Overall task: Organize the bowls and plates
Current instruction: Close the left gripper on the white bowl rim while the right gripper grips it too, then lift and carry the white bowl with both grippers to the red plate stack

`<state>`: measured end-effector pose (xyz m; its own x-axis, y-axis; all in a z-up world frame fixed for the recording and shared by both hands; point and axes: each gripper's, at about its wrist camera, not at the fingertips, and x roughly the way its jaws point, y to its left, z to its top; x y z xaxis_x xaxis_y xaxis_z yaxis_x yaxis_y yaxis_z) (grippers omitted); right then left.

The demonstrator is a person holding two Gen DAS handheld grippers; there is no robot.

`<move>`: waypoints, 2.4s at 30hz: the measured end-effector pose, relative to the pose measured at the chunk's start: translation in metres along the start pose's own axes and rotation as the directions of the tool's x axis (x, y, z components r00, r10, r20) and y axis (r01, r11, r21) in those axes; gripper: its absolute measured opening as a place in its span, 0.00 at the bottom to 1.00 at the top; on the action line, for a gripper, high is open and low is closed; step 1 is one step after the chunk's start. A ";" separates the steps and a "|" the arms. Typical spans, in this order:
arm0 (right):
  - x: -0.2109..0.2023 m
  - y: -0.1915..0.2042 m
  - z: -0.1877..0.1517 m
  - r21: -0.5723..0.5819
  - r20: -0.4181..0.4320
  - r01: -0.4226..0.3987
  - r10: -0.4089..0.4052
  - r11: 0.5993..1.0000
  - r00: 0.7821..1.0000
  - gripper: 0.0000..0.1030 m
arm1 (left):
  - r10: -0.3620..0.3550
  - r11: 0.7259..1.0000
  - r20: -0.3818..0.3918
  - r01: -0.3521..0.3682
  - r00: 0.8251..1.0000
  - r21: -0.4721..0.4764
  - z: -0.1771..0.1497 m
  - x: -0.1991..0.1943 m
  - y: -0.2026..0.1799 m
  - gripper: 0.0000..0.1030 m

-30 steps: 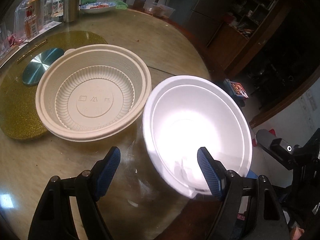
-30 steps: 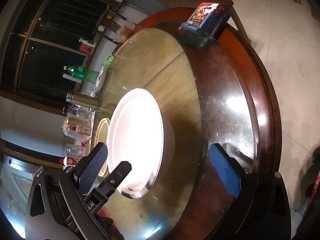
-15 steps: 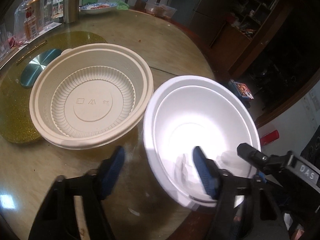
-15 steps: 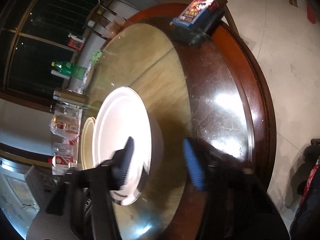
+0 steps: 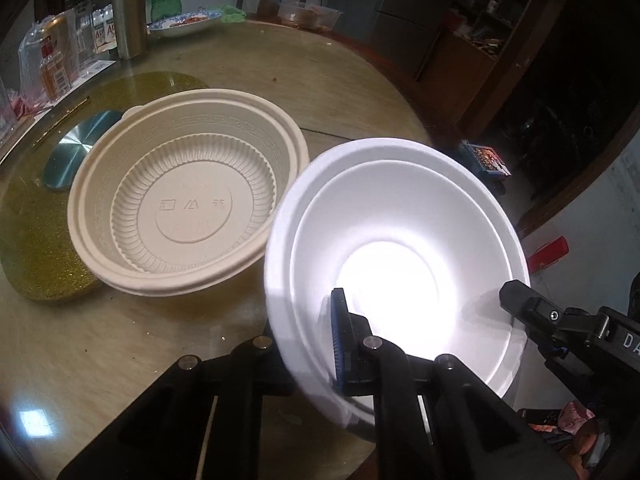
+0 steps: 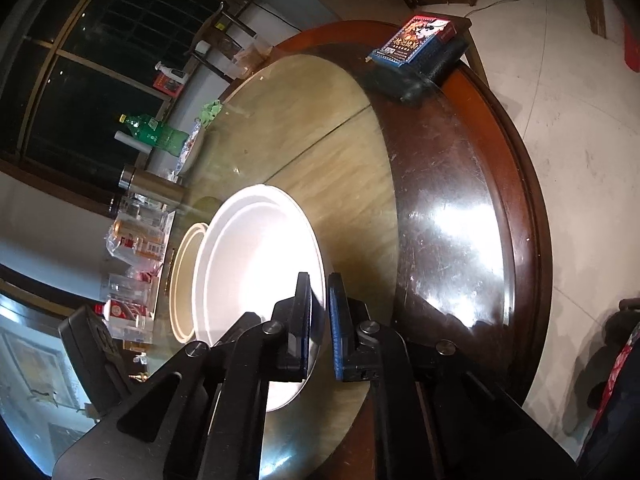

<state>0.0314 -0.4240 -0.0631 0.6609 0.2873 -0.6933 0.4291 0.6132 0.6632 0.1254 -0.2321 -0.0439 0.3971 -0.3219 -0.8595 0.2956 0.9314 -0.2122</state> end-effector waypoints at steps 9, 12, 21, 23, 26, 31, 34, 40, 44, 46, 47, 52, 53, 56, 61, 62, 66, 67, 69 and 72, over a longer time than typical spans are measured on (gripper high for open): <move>-0.003 0.007 -0.008 -0.022 -0.014 0.022 -0.022 1.000 1.000 0.06 | 0.007 1.000 0.004 -0.007 1.000 0.004 -0.005 -0.006 0.004 0.10; -0.004 0.012 -0.012 -0.043 -0.015 0.031 -0.032 0.999 0.999 0.06 | 0.010 1.000 0.010 -0.010 1.000 0.002 -0.007 -0.010 0.007 0.10; -0.013 0.018 -0.024 -0.056 -0.013 0.008 -0.009 0.998 1.000 0.06 | 0.007 1.000 0.042 -0.008 0.999 0.009 -0.013 -0.024 0.010 0.10; -0.016 0.021 -0.028 -0.061 -0.011 0.005 -0.006 0.998 1.000 0.06 | 0.008 1.000 0.050 -0.009 0.999 0.010 -0.015 -0.028 0.011 0.10; -0.019 0.025 -0.034 -0.073 -0.004 -0.002 0.002 0.997 1.000 0.06 | 0.009 1.000 0.062 -0.010 0.998 0.010 -0.017 -0.033 0.014 0.10; -0.023 0.038 -0.044 -0.105 0.011 -0.008 0.009 0.994 1.000 0.06 | 0.019 1.000 0.094 -0.020 0.995 0.009 -0.020 -0.044 0.020 0.10; -0.023 0.046 -0.051 -0.126 0.012 -0.012 0.014 0.992 1.000 0.06 | 0.026 1.000 0.111 -0.027 0.993 0.001 -0.023 -0.052 0.027 0.10; -0.019 0.065 -0.064 -0.172 0.008 -0.033 0.035 0.985 0.999 0.06 | 0.047 0.999 0.150 -0.044 0.988 -0.023 -0.031 -0.069 0.046 0.10; -0.014 0.079 -0.074 -0.203 -0.004 -0.049 0.050 0.978 0.999 0.06 | 0.064 0.997 0.165 -0.057 0.984 -0.043 -0.035 -0.077 0.059 0.10; -0.011 0.086 -0.078 -0.216 -0.014 -0.061 0.059 0.974 0.998 0.06 | 0.070 0.997 0.171 -0.062 0.983 -0.048 -0.037 -0.081 0.067 0.10; -0.010 0.088 -0.080 -0.221 -0.017 -0.065 0.063 0.973 0.998 0.06 | 0.074 0.997 0.175 -0.066 0.982 -0.050 -0.037 -0.082 0.070 0.10; -0.004 0.102 -0.090 -0.250 -0.041 -0.092 0.084 0.964 0.996 0.06 | 0.095 0.995 0.198 -0.084 0.976 -0.063 -0.041 -0.092 0.086 0.10; -0.003 0.104 -0.090 -0.254 -0.045 -0.097 0.088 0.962 0.995 0.06 | 0.099 0.994 0.202 -0.087 0.974 -0.066 -0.042 -0.093 0.089 0.10; 0.002 0.115 -0.097 -0.275 -0.063 -0.116 0.103 0.954 0.993 0.06 | 0.115 0.992 0.209 -0.100 0.971 -0.082 -0.046 -0.099 0.098 0.10; 0.013 0.135 -0.107 -0.311 -0.102 -0.155 0.130 0.938 0.986 0.06 | 0.157 0.983 0.223 -0.130 0.962 -0.129 -0.057 -0.113 0.123 0.11; 0.016 0.141 -0.110 -0.320 -0.114 -0.168 0.138 0.932 0.984 0.06 | 0.165 0.981 0.225 -0.137 0.960 -0.136 -0.059 -0.116 0.128 0.11; 0.030 0.162 -0.123 -0.358 -0.158 -0.208 0.161 0.910 0.974 0.06 | 0.213 0.968 0.232 -0.172 0.949 -0.185 -0.066 -0.128 0.151 0.11; 0.034 0.169 -0.127 -0.369 -0.171 -0.219 0.165 0.903 0.971 0.06 | 0.224 0.964 0.236 -0.180 0.946 -0.195 -0.067 -0.131 0.156 0.11; 0.042 0.180 -0.133 -0.384 -0.192 -0.236 0.174 0.893 0.966 0.06 | 0.246 0.956 0.236 -0.195 0.940 -0.219 -0.070 -0.137 0.168 0.11; 0.053 0.195 -0.145 -0.405 -0.222 -0.268 0.191 0.874 0.956 0.06 | 0.278 0.943 0.240 -0.216 0.930 -0.254 -0.073 -0.145 0.184 0.11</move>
<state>0.0608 -0.1824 -0.0109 0.5772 0.5550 -0.5990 -0.0513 0.7568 0.6517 0.0586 -0.0013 0.0078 0.6604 -0.0815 -0.7465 -0.0278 0.9908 -0.1328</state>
